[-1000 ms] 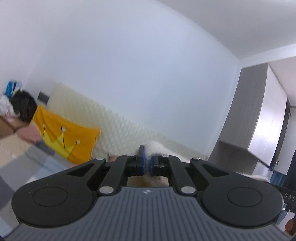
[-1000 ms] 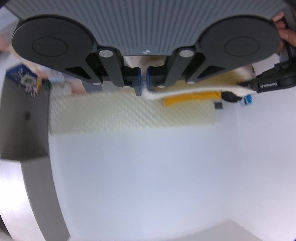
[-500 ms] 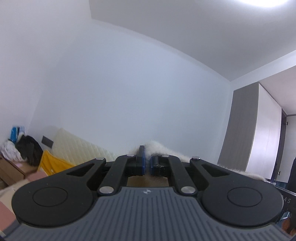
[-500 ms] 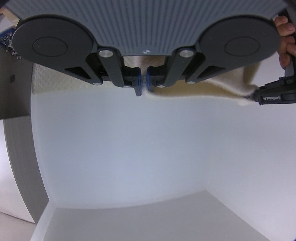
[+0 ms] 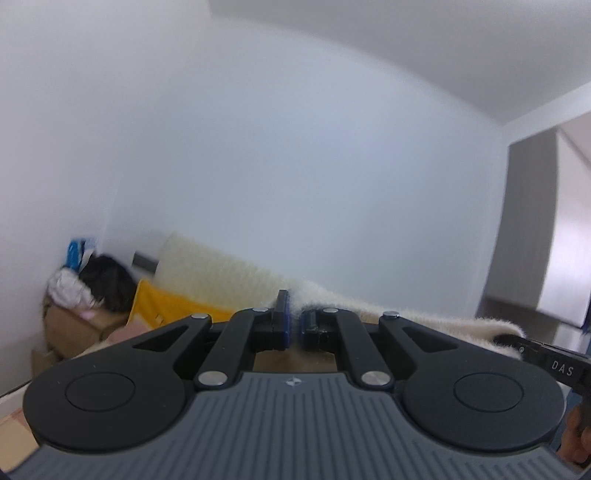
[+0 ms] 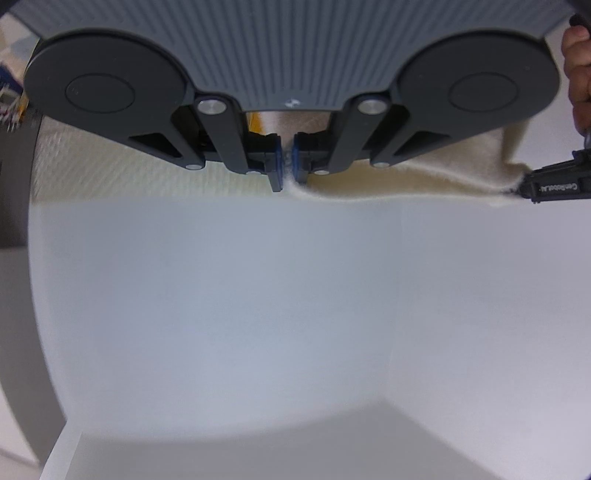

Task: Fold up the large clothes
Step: 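Lift the sweater up with both tools to unfold it, then lower the sweater onto the bed and open both tools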

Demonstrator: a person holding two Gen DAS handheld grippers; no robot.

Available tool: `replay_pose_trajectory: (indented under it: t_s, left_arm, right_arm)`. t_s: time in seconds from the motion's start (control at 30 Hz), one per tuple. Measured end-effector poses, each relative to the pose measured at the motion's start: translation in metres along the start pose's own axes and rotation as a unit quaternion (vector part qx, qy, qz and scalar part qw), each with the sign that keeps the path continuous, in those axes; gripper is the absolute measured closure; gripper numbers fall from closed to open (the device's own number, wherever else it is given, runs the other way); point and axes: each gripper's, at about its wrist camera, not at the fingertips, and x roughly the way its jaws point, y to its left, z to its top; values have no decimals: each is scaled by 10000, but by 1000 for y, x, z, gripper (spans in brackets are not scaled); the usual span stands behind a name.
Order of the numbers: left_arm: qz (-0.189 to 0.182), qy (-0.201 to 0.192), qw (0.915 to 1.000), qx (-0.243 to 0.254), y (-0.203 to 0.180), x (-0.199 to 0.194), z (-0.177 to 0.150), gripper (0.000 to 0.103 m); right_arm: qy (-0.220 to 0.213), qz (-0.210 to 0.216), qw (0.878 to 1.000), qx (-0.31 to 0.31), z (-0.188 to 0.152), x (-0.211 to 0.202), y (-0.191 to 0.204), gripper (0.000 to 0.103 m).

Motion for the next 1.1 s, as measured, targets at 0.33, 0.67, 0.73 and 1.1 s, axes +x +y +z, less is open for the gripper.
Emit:
replay_pose_trajectory:
  t_s: [0.33, 0.67, 0.73, 1.1]
  left_arm:
    - [597, 1076, 9924, -54, 114, 219, -117, 97]
    - [992, 2213, 9691, -446, 263, 487, -282, 97]
    - [1015, 2466, 9633, -299, 283, 526, -321, 96]
    - [987, 3714, 9227, -306, 347, 630, -469, 96]
  right_arm:
    - [1087, -67, 9938, 206, -129, 228, -13, 95]
    - [2166, -298, 9758, 97, -273, 427, 8, 95]
    - [2350, -308, 9713, 177, -309, 460, 6, 95]
    - [3412, -449, 9384, 303, -450, 544, -1, 95]
